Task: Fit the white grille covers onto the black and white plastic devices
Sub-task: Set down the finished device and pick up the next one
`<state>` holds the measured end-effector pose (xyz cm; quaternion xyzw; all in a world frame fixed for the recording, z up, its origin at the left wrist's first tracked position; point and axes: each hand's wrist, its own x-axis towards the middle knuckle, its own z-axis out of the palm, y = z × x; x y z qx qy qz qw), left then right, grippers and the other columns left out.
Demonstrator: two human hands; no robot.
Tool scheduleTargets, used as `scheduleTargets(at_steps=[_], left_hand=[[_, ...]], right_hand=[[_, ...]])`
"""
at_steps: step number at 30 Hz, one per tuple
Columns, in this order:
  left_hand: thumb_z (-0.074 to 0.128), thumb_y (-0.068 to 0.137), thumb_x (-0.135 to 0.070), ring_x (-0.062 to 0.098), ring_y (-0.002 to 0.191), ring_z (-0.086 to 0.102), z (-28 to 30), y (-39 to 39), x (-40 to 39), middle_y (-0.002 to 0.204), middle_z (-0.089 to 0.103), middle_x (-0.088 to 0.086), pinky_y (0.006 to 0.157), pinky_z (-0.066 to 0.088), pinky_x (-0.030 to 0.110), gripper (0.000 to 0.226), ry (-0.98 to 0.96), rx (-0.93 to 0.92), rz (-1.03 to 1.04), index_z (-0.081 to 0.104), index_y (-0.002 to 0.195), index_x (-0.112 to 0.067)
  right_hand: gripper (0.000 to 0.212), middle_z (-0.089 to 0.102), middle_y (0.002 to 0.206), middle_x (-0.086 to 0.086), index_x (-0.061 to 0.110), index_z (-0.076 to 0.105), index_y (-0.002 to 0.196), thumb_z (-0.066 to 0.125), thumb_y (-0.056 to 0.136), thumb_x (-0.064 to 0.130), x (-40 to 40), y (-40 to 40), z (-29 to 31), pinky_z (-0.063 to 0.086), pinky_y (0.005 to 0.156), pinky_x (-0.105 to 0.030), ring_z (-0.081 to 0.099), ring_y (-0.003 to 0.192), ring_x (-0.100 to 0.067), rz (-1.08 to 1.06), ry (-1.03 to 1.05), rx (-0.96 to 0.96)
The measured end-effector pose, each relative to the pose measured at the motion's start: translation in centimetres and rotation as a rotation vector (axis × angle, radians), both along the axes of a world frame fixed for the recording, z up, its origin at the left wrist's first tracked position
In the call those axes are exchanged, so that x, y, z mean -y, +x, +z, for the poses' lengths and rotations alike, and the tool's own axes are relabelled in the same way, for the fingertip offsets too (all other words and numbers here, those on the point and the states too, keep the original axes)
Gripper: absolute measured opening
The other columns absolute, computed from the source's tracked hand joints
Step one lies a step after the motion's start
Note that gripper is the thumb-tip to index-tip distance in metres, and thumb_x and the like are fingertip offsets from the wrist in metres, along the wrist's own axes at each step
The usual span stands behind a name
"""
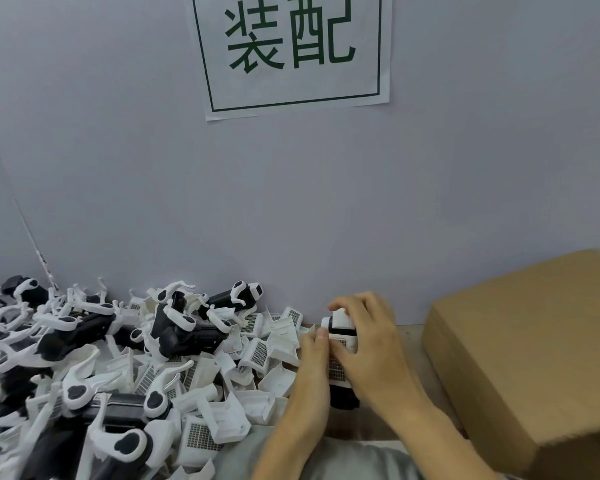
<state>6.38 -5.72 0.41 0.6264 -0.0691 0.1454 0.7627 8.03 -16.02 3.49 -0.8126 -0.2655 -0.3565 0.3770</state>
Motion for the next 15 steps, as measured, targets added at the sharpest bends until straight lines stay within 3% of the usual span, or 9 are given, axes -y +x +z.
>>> scheduleTargets(at_steps=[2,5,10,12,15], left_hand=[[0.042,0.102,-0.04,0.014,0.095,0.066,0.0,-0.2,0.0,0.101,0.069,0.009,0.084,0.054,0.028,0.042,-0.006,-0.004,-0.02,0.057,0.113,-0.002],[0.052,0.098,-0.041,0.01,0.088,0.067,-0.1,-0.2,-0.1,0.093,0.07,0.003,0.078,0.053,0.024,0.036,0.003,-0.027,-0.03,0.056,0.107,-0.007],[0.048,0.102,-0.025,0.011,0.086,0.07,-0.2,-0.2,-0.3,0.098,0.07,0.007,0.071,0.054,0.023,0.015,-0.042,-0.089,-0.027,0.054,0.107,-0.013],[0.056,0.098,-0.025,0.012,0.086,0.071,-0.1,-0.3,-0.4,0.096,0.071,0.006,0.071,0.054,0.025,0.018,-0.072,-0.098,-0.056,0.056,0.11,-0.012],[0.064,0.089,-0.013,0.012,0.088,0.072,0.0,-0.5,-0.5,0.105,0.071,0.009,0.069,0.055,0.022,0.029,-0.088,-0.102,-0.086,0.057,0.117,-0.013]], right_hand=[[0.042,0.038,0.104,0.016,0.037,0.046,0.11,0.075,0.082,0.028,0.0,0.1,-0.4,0.037,0.079,-0.019,0.04,0.098,-0.006,-0.045,0.018,-0.041],[0.043,0.036,0.107,0.014,0.038,0.041,0.112,0.07,0.082,0.034,0.0,0.2,-0.8,0.035,0.087,-0.029,0.036,0.1,-0.007,-0.108,0.03,-0.064],[0.039,0.036,0.111,0.027,0.049,0.034,0.113,0.053,0.08,0.054,0.0,0.3,-1.5,0.04,0.097,-0.033,0.038,0.109,-0.003,0.015,0.148,-0.227],[0.041,0.039,0.113,0.027,0.044,0.037,0.115,0.058,0.081,0.055,-0.1,0.5,-1.8,0.042,0.094,-0.029,0.041,0.11,-0.003,0.019,0.2,-0.258],[0.043,0.043,0.109,0.025,0.045,0.038,0.112,0.049,0.08,0.073,0.1,0.7,-1.8,0.041,0.083,-0.019,0.045,0.106,0.004,-0.014,0.278,-0.287]])
